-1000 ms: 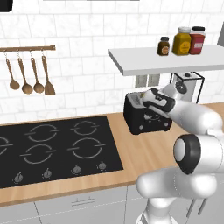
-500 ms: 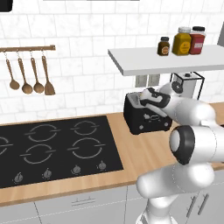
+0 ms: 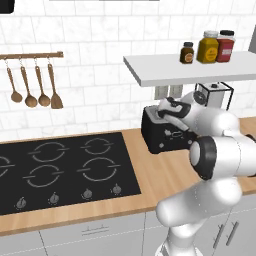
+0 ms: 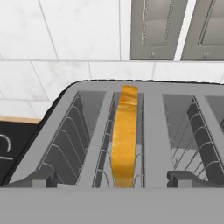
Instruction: Start the toaster. Once the lever pops up, take the bread to the plate on the dining counter.
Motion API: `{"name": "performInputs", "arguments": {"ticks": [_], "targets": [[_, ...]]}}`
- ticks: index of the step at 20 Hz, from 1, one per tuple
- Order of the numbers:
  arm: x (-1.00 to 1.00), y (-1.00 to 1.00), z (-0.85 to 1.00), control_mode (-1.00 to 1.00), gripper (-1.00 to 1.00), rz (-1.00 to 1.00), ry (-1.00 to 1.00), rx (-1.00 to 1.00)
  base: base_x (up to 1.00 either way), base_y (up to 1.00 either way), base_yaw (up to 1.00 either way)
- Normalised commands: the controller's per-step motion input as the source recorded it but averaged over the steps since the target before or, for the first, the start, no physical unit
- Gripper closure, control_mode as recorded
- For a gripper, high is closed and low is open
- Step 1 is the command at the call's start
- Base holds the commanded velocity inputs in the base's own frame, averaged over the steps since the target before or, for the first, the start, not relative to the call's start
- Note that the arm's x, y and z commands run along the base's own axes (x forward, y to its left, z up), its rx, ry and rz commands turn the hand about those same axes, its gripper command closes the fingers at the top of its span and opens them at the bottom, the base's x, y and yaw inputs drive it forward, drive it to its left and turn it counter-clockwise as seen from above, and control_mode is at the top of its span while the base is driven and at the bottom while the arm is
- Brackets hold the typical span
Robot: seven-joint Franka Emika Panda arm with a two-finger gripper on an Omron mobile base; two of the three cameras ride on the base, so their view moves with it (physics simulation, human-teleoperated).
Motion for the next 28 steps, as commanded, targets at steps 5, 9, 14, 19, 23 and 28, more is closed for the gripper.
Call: {"name": "performInputs", "arguments": {"ticks": [5,9,14,19,23,28], "targets": [[0.27,0.0,0.0,-1.0,-1.0,0.0,0.0,0.0,0.0,0.0,0.0],[0.11,0.0,-0.02,-1.0,-1.0,0.0,0.0,0.0,0.0,0.0,0.0],[0.05,-0.01,-0.14,-1.0,-1.0,0.0,0.0,0.0,0.0,0.0,0.0],[0.01,-0.01,-0.2,-1.0,-1.0,0.0,0.0,0.0,0.0,0.0,0.0],[0.03,-0.03,-0.09,-1.0,-1.0,0.0,0.0,0.0,0.0,0.0,0.0],[0.0,-0.01,-0.06,-1.0,-1.0,0.0,0.0,0.0,0.0,0.0,0.0]]}}
